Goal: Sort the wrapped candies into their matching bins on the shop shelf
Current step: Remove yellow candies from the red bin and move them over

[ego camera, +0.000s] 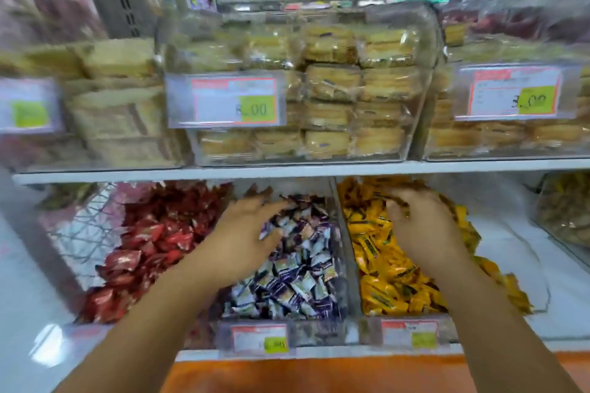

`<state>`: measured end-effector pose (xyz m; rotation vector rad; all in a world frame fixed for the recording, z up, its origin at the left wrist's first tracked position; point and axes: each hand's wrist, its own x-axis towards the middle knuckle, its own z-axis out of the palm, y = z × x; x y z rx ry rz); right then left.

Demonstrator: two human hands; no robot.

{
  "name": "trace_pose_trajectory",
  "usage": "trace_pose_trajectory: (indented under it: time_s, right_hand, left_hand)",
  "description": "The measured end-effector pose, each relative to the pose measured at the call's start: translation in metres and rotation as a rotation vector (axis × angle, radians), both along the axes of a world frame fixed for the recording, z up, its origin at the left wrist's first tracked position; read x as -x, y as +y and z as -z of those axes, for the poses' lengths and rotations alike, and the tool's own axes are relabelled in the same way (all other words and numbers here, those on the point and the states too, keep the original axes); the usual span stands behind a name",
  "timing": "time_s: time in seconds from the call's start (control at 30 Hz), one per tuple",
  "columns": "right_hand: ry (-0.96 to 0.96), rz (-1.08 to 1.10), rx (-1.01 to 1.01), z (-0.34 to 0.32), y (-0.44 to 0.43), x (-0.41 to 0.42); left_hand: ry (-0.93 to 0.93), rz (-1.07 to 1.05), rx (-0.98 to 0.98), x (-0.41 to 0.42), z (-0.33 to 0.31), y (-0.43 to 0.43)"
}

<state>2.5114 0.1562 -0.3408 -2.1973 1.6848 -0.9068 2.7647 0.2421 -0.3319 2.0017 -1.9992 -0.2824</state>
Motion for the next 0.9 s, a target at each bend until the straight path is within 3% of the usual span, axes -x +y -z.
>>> trace_pose_trajectory:
  time_s: [0.23, 0.37, 0.5, 0.67, 0.77, 0.9]
  right_hand:
    - [0.040, -0.447, 0.001, -0.012, 0.063, -0.128]
    - [0.127, -0.649, -0.083, -0.003, 0.070, -0.193]
    - [0.309, -0.675, -0.221, -0.007, 0.040, -0.255]
    - [0.735, -0.688, -0.234, 0.001, -0.014, -0.328]
    - [0.850, -0.678, -0.245, 0.006, -0.021, -0.350]
    - [0.848, -0.700, -0.282, 0.004, -0.025, -0.352]
  left_hand:
    - [-0.044, -0.374, 0.073, -0.117, 0.046, 0.081]
    - [-0.059, -0.359, 0.007, -0.139, 0.072, 0.093]
    - [-0.063, -0.305, 0.067, -0.156, 0.081, 0.089]
    - [0.010, -0.253, 0.057, -0.166, 0.082, 0.091]
    - [0.074, -0.238, 0.083, -0.169, 0.079, 0.089]
    - [0.174, -0.248, 0.181, -0.172, 0.074, 0.087]
